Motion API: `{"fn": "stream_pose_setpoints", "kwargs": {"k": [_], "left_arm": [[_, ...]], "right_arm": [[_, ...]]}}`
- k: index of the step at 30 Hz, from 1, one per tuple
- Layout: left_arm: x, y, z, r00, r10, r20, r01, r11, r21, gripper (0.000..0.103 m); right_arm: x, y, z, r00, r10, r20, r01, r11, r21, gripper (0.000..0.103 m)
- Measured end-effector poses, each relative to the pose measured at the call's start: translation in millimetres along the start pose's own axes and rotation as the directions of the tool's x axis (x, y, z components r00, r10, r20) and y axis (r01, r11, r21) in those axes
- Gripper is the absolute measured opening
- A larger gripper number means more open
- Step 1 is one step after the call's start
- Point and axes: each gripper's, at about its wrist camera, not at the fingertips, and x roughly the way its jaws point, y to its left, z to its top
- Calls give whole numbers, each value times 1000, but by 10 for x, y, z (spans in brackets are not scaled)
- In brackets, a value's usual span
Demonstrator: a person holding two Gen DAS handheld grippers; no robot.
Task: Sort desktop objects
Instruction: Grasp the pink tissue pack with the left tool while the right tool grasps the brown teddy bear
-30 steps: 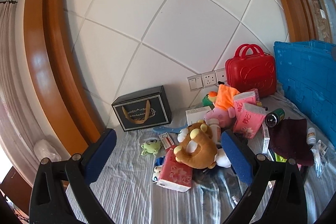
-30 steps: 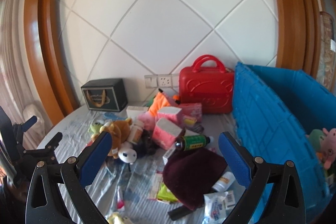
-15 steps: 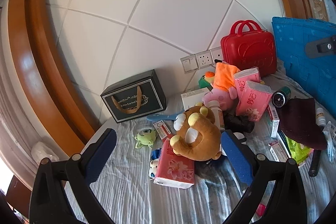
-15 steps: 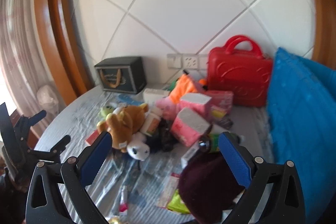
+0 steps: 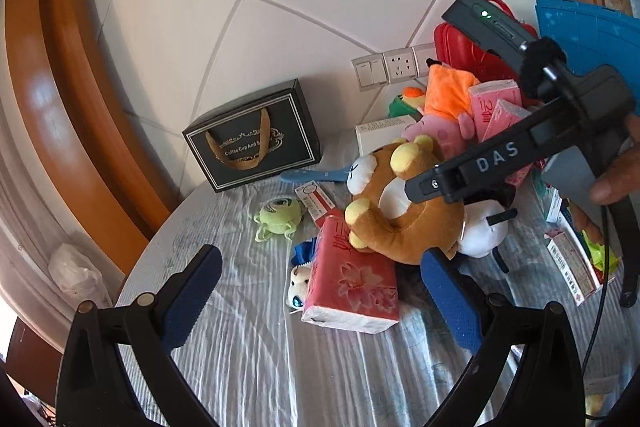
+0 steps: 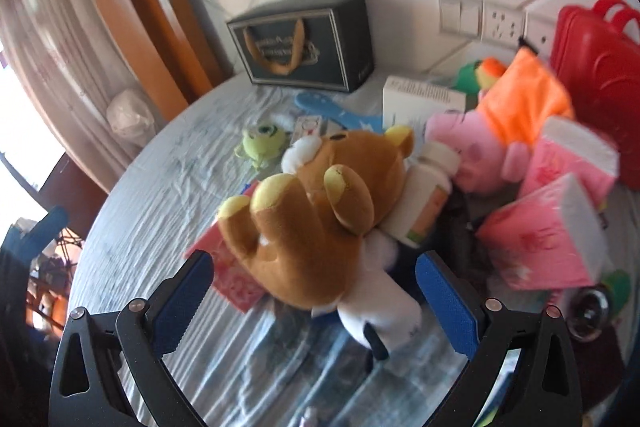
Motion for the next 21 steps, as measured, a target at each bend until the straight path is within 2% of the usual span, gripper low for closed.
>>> {"fn": "stream_pose_setpoints", "kwargs": {"k": [5,7,9,11,13,21], "left_arm": [[207,86,-92,1000,-24,-16,24,1000,-10,101],[282,105,-126,999,-40,-12,40,999,-13,101],[381,90,-157,998,-52,-25,52,999,-7,101],[500,52,-204,997,-59,-47,59,998,2,101],[648,-4,-261,994,-81,-77,81,997,-2,101],[1085,-194,-376,981,-109,-162,114,993,23,101]], "right_arm": [[498,-65,79,997,6,-79,-4,1000,18,103],[595,-63,91,996,6,-87,-5,1000,10,102],[673,-33,80,995,32,-93,-34,999,-16,78],[619,34,43,998,8,-65,-13,997,-71,70],[572,56,27,999,3,-52,-8,995,-103,69],[552,-89,47,995,53,-87,-57,997,-54,70]]}}
